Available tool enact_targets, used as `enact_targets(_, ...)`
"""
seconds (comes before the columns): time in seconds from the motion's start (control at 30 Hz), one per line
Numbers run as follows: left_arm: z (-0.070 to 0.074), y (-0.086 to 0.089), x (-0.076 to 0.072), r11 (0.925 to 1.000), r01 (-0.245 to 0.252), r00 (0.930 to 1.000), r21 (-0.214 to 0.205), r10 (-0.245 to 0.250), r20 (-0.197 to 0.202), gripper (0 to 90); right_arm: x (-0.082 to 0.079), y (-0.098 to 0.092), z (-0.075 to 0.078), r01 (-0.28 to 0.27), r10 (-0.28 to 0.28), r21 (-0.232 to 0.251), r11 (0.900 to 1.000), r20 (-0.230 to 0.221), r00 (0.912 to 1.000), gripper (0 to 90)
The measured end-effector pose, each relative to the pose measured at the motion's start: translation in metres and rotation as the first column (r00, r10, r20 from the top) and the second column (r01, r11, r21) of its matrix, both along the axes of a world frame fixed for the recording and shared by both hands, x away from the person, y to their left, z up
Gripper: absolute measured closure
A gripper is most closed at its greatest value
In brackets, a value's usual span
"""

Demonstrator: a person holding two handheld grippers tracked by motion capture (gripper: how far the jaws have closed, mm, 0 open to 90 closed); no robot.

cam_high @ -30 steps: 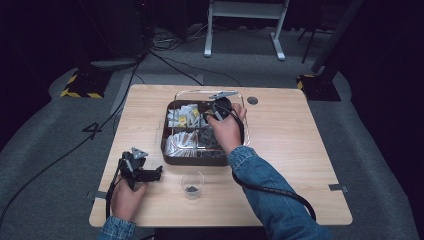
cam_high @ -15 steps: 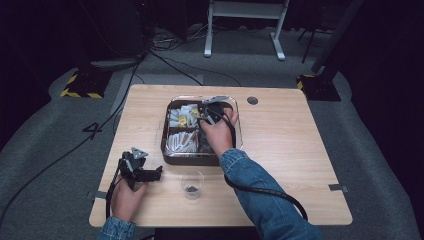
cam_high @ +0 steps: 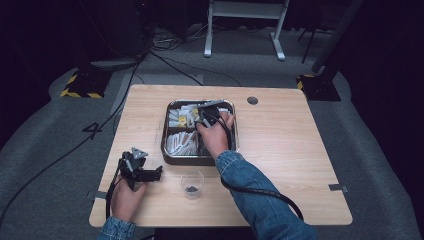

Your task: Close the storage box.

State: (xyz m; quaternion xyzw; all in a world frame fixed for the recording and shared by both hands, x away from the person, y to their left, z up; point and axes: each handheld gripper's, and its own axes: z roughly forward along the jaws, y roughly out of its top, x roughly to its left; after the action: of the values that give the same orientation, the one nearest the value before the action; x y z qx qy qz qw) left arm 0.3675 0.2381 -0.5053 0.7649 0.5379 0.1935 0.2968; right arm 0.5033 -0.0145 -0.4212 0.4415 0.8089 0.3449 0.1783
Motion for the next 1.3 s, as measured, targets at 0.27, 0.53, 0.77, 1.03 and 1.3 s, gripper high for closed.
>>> enact_targets(0.27,0.000,0.000,0.000,1.0000,-0.001,1.0000,-0.003,0.001,0.001,0.4,0.001,0.004,-0.005,0.002,-0.002,0.001,1.0000,-0.011,0.9999,58.8)
enact_targets(0.53,0.000,0.000,0.000,1.0000,-0.001,1.0000,-0.001,0.001,0.000,0.4,0.004,0.004,-0.008,0.006,-0.006,0.005,1.0000,-0.013,0.9999,58.8)
enact_targets(0.77,0.000,0.000,0.000,1.0000,-0.001,1.0000,-0.003,0.001,0.002,0.4,0.004,0.006,-0.009,0.004,-0.003,0.017,0.9999,-0.003,1.0000,58.8)
enact_targets(1.03,0.000,0.000,0.000,1.0000,-0.001,1.0000,-0.003,0.001,0.002,0.4,0.004,0.006,-0.010,0.007,-0.007,0.028,0.9996,0.005,1.0000,58.8)
enact_targets(1.3,0.000,0.000,0.000,1.0000,-0.002,1.0000,-0.003,0.002,0.002,0.4,0.006,0.008,-0.012,0.007,-0.007,0.018,0.9998,-0.001,1.0000,58.7)
